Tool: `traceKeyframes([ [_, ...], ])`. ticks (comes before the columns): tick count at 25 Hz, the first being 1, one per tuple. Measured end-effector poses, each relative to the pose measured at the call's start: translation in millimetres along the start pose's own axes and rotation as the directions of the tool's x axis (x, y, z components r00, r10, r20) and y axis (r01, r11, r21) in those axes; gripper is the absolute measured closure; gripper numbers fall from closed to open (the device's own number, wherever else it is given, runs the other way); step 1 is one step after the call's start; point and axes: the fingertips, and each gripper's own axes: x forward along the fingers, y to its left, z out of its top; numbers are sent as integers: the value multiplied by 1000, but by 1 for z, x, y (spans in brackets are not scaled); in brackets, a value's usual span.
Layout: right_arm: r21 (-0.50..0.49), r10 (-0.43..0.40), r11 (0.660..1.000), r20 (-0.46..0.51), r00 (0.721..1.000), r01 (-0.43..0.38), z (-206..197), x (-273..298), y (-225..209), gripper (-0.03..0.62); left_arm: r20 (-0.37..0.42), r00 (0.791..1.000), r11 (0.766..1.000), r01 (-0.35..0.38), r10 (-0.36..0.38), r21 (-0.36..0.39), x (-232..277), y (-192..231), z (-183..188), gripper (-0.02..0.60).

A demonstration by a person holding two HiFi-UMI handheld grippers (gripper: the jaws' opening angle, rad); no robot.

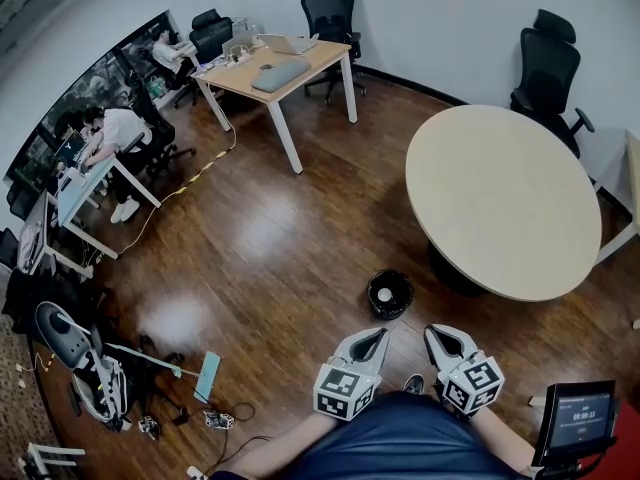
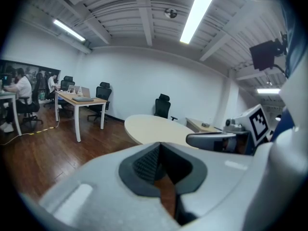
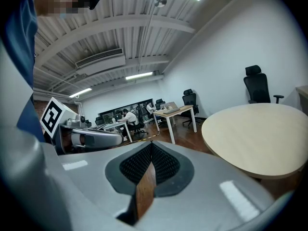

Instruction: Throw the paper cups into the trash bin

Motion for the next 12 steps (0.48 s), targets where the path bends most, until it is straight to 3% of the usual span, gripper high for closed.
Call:
traceKeyframes([
  [12,1,5,1000,-6,1000,-5,-4,2,2,583,-4,1000,1000,-10,10,-8,-2,4,-5,578],
])
